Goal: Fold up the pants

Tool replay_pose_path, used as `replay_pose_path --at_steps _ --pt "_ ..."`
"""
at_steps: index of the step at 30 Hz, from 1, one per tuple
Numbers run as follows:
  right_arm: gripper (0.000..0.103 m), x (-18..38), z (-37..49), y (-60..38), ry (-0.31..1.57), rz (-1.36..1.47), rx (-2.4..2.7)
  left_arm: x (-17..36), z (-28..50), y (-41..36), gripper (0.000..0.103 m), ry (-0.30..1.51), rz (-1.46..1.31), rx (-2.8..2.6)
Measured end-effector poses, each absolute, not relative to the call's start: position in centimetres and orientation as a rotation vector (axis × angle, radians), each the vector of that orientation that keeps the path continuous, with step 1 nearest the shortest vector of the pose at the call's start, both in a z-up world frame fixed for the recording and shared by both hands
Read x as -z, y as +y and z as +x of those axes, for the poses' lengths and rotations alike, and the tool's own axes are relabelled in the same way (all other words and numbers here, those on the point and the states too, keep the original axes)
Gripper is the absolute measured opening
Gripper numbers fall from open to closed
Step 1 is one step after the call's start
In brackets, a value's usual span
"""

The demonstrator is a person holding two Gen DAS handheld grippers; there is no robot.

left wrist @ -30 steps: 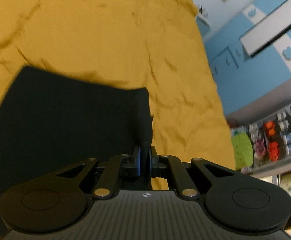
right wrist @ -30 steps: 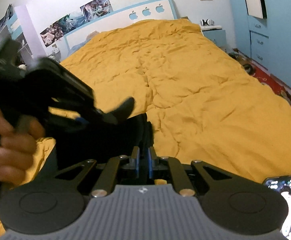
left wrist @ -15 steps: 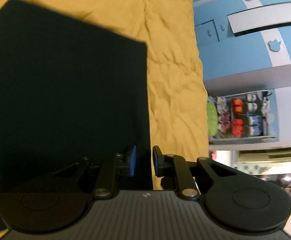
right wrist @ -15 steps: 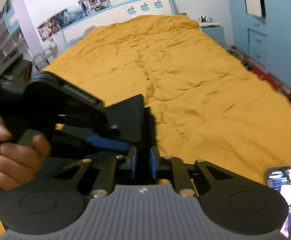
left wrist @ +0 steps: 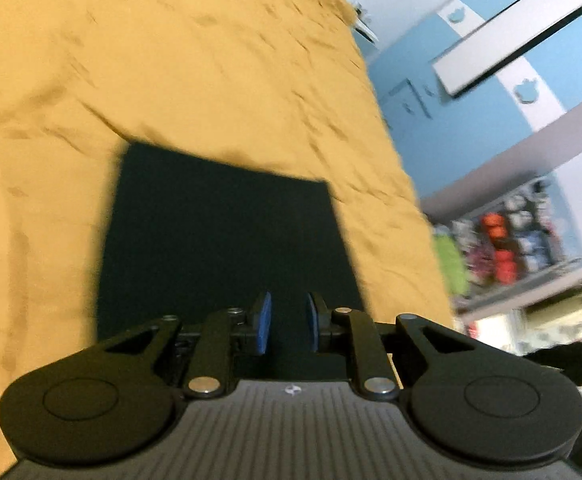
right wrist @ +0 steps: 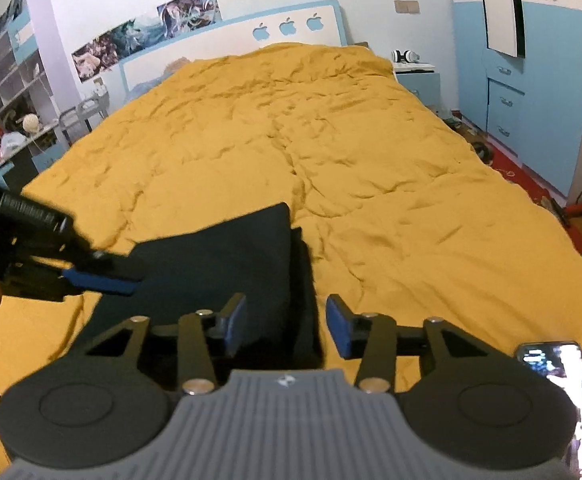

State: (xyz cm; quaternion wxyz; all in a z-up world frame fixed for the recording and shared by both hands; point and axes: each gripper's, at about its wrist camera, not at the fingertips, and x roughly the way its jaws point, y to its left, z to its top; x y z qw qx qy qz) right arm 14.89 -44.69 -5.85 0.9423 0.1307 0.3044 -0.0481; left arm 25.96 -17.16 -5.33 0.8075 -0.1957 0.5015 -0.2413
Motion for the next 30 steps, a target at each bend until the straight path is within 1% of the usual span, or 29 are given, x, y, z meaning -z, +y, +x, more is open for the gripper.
replay_pose_path --at_steps 6,13,15,16,17,18,20,22,23,26,30 --pt "0.041 6.7 14.9 -45.3 0.622 0.343 0.099 6.1 24.7 -13.7 0.020 1.012 -0.307 0.364" --pt "0.041 8.1 15.6 -45.6 0.639 0.387 0.089 8.1 24.3 -10.6 0.020 1.041 -0.321 0.302" --pt "0.038 8.3 16.0 -45.6 0.642 0.395 0.084 8.6 24.4 -10.0 0.020 1.059 -0.345 0.306" --pt "0.032 8.4 16.2 -45.5 0.641 0.399 0.078 8.8 24.4 -9.8 0.020 1.064 -0.356 0.308" --pt "0.030 8.5 16.4 -45.5 0.640 0.403 0.071 9.1 24.5 -9.5 0.020 1.067 -0.366 0.311" --pt "0.030 8.6 16.7 -45.6 0.642 0.409 0.068 9.3 24.6 -9.3 0.020 1.070 -0.373 0.314" --pt "0.021 8.9 17.4 -45.8 0.654 0.421 0.063 9.5 24.7 -9.2 0.020 1.075 -0.384 0.317" --pt "0.015 9.4 18.3 -46.2 0.676 0.443 0.053 9.9 25.0 -9.3 0.020 1.082 -0.400 0.326" --pt "0.007 9.5 18.5 -46.3 0.686 0.453 0.049 10.0 25.0 -9.2 0.020 1.086 -0.407 0.331" --pt "0.003 8.2 18.6 -46.1 0.658 0.444 0.019 10.2 25.0 -9.1 0.020 1.087 -0.423 0.346" --pt "0.002 4.7 17.7 -45.5 0.601 0.402 -0.023 9.8 24.9 -9.0 0.020 1.057 -0.448 0.377"
